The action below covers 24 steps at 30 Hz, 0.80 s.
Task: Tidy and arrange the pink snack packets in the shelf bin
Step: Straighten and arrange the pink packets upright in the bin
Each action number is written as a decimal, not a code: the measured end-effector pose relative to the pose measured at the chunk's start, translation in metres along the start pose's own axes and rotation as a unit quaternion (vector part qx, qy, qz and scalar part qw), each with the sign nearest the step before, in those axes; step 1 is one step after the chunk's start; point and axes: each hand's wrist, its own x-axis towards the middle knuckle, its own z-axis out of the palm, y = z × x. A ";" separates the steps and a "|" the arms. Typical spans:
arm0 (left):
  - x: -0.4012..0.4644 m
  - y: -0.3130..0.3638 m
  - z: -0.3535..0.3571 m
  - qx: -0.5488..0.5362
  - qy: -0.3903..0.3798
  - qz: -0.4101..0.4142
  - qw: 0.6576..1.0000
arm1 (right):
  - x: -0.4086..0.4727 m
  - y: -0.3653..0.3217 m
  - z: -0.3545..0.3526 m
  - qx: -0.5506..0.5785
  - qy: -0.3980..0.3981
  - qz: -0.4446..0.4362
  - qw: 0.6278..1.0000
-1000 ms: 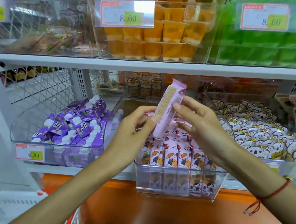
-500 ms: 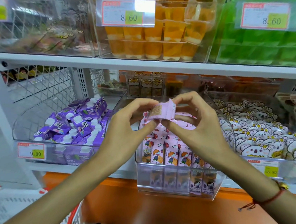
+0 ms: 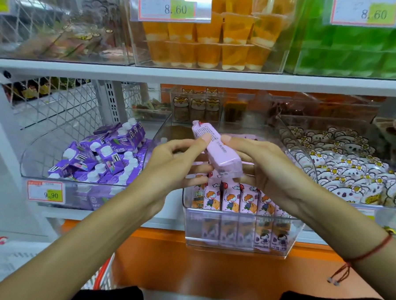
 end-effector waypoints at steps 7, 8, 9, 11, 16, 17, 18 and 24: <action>0.004 -0.002 -0.004 -0.016 0.020 0.042 0.999 | 0.003 0.005 -0.001 0.009 -0.012 -0.041 0.999; 0.005 -0.002 -0.006 -0.016 0.012 0.052 0.998 | 0.004 0.006 -0.001 -0.016 -0.002 -0.064 0.998; 0.006 -0.002 -0.008 -0.014 -0.006 0.060 0.998 | 0.004 0.009 -0.001 -0.060 0.019 -0.103 0.993; 0.007 -0.001 -0.010 0.001 -0.040 0.075 0.996 | 0.004 0.013 -0.001 -0.178 0.076 -0.222 0.956; 0.009 -0.001 -0.015 0.026 0.012 0.172 0.985 | 0.006 0.022 -0.001 -0.301 0.069 -0.346 0.886; 0.010 -0.001 -0.017 0.057 0.021 0.212 0.975 | 0.009 0.025 -0.001 -0.297 0.058 -0.328 0.895; 0.010 -0.002 -0.019 0.093 0.023 0.253 0.963 | 0.011 0.027 -0.001 -0.292 0.050 -0.296 0.908; 0.010 -0.001 -0.030 0.273 -0.044 0.311 0.909 | 0.018 0.047 -0.011 -0.491 -0.039 -0.184 0.851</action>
